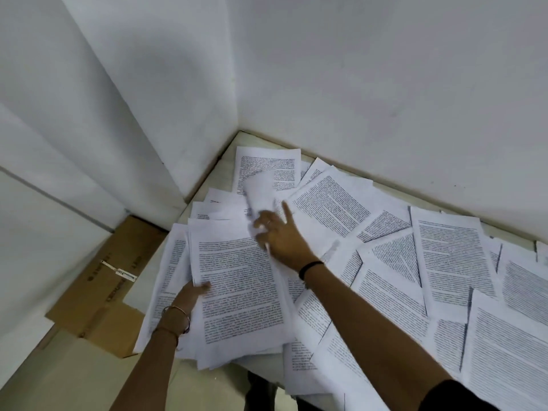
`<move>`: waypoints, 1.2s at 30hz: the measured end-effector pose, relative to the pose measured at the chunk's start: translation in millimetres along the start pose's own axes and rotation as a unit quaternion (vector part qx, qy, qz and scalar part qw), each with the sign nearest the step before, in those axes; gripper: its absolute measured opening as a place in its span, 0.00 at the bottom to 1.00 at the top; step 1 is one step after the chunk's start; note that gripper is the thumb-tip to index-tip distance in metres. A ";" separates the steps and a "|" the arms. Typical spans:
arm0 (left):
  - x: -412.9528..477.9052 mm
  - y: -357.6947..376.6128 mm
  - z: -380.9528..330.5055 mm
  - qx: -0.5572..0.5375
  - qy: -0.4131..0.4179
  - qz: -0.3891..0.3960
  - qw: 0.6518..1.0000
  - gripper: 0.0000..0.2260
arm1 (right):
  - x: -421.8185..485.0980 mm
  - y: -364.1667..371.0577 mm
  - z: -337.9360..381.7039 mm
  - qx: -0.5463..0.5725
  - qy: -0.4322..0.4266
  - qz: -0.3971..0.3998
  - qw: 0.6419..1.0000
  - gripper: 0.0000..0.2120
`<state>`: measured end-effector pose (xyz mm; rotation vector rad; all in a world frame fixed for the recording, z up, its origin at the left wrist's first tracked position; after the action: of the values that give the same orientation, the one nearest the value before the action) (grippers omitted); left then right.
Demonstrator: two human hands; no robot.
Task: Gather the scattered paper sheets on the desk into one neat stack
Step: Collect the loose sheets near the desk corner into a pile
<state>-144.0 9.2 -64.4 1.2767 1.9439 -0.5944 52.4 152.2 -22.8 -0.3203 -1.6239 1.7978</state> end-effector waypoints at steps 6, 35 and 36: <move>-8.3 9.7 8.0 -0.104 -0.001 -0.010 0.995 0.15 | -21.0 38.9 16.0 0.127 0.085 0.108 0.982 0.40; -10.1 -35.0 13.9 0.090 0.054 -0.181 0.978 0.14 | -75.4 42.3 30.9 0.232 0.339 0.137 0.901 0.09; -12.8 -48.7 15.6 0.054 0.056 -0.200 0.977 0.15 | -73.3 43.9 34.7 0.241 0.332 0.138 0.901 0.09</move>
<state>-180.4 -28.9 -64.8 1.0009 2.3121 -0.8513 71.6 79.9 -76.7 -0.8525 -0.6574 1.9289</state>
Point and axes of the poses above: each hand's wrist, its own x-axis towards the middle knuckle, its own y-axis out of the palm, z = x × y, the point moved 2 cm from there along x, towards the middle knuckle
